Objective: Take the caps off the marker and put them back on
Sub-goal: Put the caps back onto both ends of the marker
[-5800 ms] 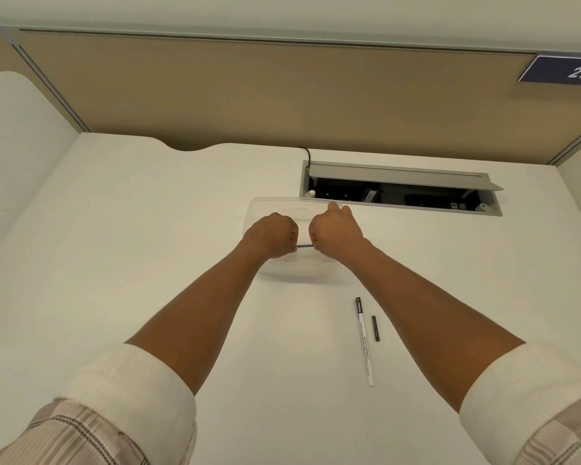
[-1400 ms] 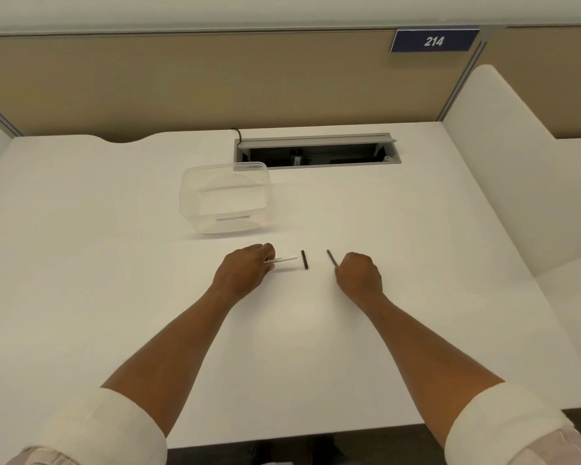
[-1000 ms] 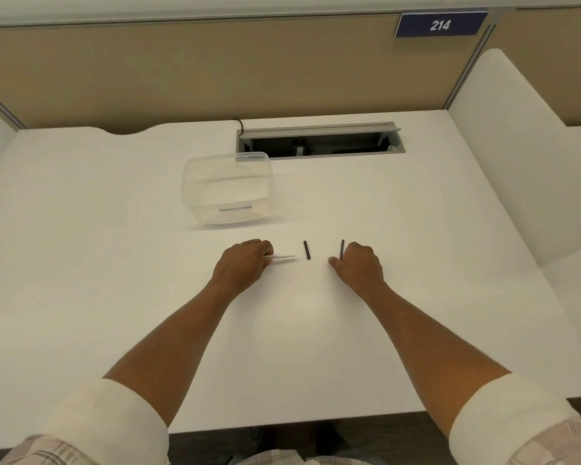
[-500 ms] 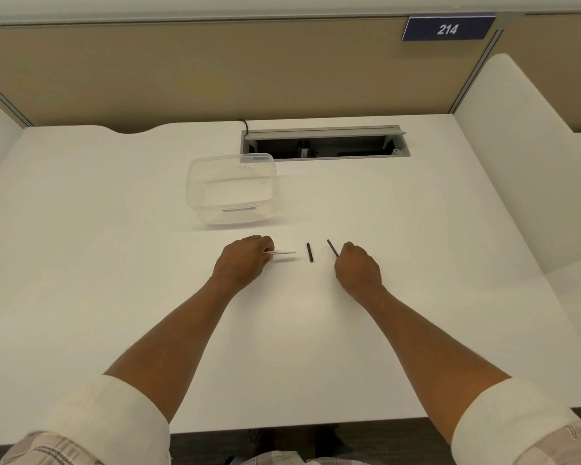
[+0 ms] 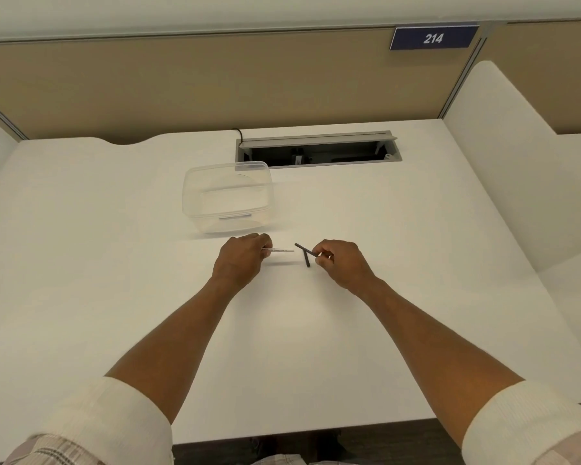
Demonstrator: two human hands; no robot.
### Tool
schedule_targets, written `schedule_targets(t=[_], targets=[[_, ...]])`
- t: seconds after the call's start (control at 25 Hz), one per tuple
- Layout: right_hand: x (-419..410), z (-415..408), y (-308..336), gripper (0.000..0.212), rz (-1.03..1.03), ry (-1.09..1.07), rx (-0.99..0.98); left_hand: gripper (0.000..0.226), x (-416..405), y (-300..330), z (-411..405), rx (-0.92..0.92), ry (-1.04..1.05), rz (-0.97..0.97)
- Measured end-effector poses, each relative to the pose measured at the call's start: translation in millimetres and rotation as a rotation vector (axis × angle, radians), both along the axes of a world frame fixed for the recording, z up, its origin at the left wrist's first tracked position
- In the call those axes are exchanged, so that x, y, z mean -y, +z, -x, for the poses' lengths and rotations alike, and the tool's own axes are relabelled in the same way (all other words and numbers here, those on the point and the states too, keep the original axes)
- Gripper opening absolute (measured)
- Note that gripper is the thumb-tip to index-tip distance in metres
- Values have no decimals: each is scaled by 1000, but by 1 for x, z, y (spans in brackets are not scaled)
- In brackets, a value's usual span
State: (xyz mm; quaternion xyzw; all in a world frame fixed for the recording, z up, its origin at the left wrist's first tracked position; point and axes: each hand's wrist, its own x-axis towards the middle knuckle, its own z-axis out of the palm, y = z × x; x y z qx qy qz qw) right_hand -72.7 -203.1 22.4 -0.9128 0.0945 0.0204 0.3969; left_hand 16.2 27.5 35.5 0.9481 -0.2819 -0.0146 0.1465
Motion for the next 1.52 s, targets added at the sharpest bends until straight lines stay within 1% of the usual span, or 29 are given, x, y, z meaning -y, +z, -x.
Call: schedule_targets(t=[0.24,0.48,0.68,0.88,1.04,1.28,1.44,1.52], targets=[[-2,1,-1,14,-7,4,-22,8,-2,-1,-3,67,-8,7],[-2,-4,4,13,12,42,1,8,-4,-4,-9,67,-14,8],[1,-7,6,17,16,57,16,7,-3,0,-8,73,-46,21],[-5,-15,13,26,-18,49,32,4,2,6,-1,45,-65,59],[-10,-20,16,31,-9,50,72,5,2,8,0,-29,-9,79],[-10,-21,15,25,-10,39,63,8,-7,6,-2,-61,46,85],[-14,-22,19,13,-20,12,100,8,-6,5,1,-72,36,65],[-16,-23,20,11,-53,2,106,7,-3,6,3,-81,19,59]])
